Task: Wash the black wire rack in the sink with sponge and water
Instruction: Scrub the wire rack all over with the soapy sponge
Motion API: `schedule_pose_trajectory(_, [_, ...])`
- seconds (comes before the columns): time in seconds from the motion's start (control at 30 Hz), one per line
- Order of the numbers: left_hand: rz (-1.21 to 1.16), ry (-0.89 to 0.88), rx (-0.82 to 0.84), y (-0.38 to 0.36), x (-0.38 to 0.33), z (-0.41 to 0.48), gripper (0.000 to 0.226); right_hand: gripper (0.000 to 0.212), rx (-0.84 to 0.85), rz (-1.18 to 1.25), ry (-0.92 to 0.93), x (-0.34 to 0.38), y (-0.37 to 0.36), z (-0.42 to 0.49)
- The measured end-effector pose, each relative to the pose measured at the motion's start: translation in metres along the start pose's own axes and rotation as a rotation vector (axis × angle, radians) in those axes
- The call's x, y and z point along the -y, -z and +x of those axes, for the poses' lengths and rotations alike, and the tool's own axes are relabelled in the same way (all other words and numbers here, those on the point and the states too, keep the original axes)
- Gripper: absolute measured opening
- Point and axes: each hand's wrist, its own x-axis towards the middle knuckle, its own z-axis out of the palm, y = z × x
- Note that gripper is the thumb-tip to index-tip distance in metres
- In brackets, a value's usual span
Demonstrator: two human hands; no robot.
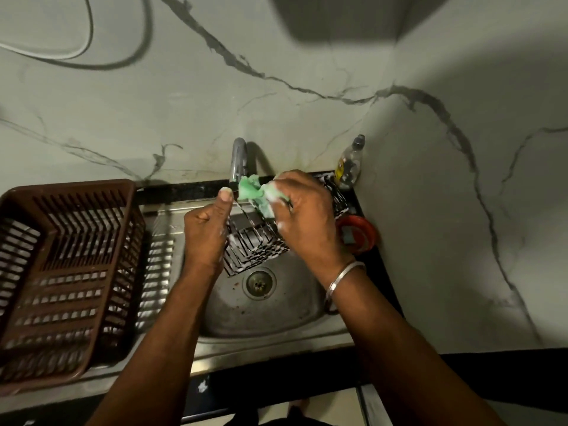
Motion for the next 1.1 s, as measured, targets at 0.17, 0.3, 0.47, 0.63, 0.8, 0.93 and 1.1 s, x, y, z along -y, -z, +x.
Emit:
schedule_pose_trajectory(0.17, [0.014,-0.052,-0.032,-0.005,-0.007,0.004,0.050,0.011,0.026,0.067,0.146,0.023,-0.008,-0.011])
schedule_pose_trajectory(0.3, [0.075,-0.056,-0.041,-0.006,-0.005,0.001,0.052,0.010,-0.054,0.074,0.035,0.015,-0.001,0.003])
schedule_pose_trajectory(0.47, [-0.079,0.007,-0.066,-0.009,-0.008,0.004,0.048,0.015,0.165,-0.006,0.306,0.017,-0.006,-0.016])
schedule_pose_trajectory(0.63, [-0.129,0.019,-0.074,-0.006,-0.002,0.009,0.072,0.011,0.039,-0.043,0.286,0.012,-0.003,-0.032])
schedule_pose_trajectory(0.8, [-0.102,0.054,-0.136,-0.002,0.000,0.012,0.052,0.009,0.073,-0.013,0.273,0.020,0.002,-0.036])
schedule_pose_trajectory(0.93, [-0.096,0.084,-0.146,-0.008,0.003,0.010,0.036,0.015,-0.374,0.081,-0.284,0.010,0.015,-0.005])
schedule_pose_trajectory(1.1, [-0.118,-0.013,-0.076,-0.007,-0.002,0.011,0.034,0.021,0.146,0.030,0.100,0.030,-0.013,-0.004])
